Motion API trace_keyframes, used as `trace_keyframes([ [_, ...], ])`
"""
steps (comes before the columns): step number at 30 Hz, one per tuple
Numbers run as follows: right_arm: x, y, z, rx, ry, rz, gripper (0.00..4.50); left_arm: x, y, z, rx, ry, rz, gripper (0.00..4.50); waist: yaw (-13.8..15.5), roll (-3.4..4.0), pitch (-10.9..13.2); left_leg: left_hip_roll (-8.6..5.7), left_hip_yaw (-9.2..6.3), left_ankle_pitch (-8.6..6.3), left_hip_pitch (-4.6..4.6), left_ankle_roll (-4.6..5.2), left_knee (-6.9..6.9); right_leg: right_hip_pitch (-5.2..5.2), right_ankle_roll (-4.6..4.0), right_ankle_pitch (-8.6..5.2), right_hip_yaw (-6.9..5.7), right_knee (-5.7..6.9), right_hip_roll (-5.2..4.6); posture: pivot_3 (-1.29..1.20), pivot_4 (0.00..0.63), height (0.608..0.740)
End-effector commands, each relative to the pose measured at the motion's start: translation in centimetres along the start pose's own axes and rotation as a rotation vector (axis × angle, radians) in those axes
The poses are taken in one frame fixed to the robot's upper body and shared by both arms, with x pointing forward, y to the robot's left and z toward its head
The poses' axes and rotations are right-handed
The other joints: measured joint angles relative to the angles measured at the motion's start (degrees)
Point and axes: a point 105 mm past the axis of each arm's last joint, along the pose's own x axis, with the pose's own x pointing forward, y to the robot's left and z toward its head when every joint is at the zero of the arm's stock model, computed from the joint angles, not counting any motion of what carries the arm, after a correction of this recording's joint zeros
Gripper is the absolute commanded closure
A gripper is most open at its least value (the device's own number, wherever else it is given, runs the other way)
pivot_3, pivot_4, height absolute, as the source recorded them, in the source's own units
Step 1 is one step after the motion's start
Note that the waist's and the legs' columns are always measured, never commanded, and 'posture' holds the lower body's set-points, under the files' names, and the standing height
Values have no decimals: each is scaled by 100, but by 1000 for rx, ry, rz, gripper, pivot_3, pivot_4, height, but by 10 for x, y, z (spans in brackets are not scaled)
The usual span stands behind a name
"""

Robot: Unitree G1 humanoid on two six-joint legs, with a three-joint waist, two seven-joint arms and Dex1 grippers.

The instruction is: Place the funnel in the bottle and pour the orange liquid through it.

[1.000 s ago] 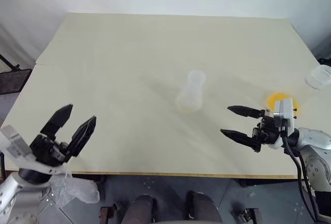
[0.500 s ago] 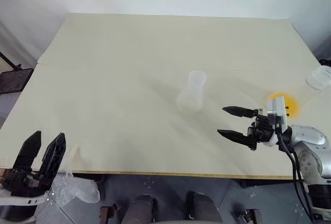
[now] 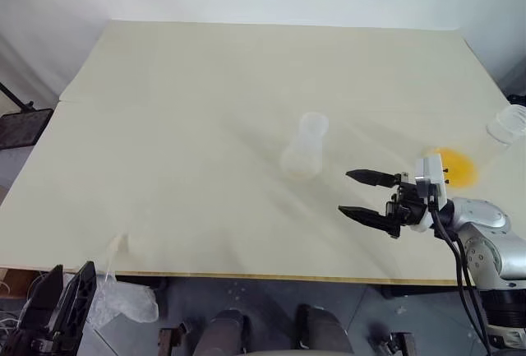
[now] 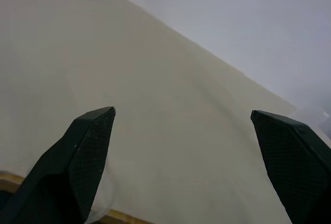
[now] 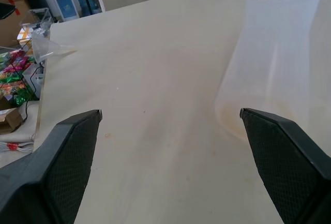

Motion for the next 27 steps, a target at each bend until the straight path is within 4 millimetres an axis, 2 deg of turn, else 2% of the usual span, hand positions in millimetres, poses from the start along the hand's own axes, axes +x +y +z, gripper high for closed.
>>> trace_keyframes([
  [1, 1, 2, 5, -15, -16, 15, 0, -23, 4, -7, -31, 111, 112, 38, -1, 0, 0, 2, 0, -4, 0, 0, 0, 1, 0, 0, 0, -2, 0, 0, 150, 740],
  [6, 2, 2, 6, -14, -14, 16, 0, -30, 5, -13, -67, 160, 174, 38, 14, 0, 0, 4, 0, -8, -1, 2, 1, 2, -3, -2, -1, -9, 0, 0, 150, 740],
  [11, 4, 1, 6, -14, -13, 17, 0, -28, 8, -12, -65, 138, 208, 38, 5, 1, 1, 5, 0, -12, 0, 3, 1, 5, -7, -4, 0, -13, -1, 0, 150, 740],
  [18, 6, 3, 7, -17, -17, 17, 0, -17, 14, -14, -66, 138, 226, 38, 8, 1, 1, 6, 0, -13, 0, 2, 1, 5, -8, -5, 0, -14, 0, 0, 150, 740],
  [27, 2, 10, 11, -17, -27, 15, 0, 15, 22, -20, -67, 149, 185, 38, -2, 5, 1, 6, -1, -14, 1, 0, 1, 2, -9, -5, 0, -8, 2, 0, 150, 740],
])
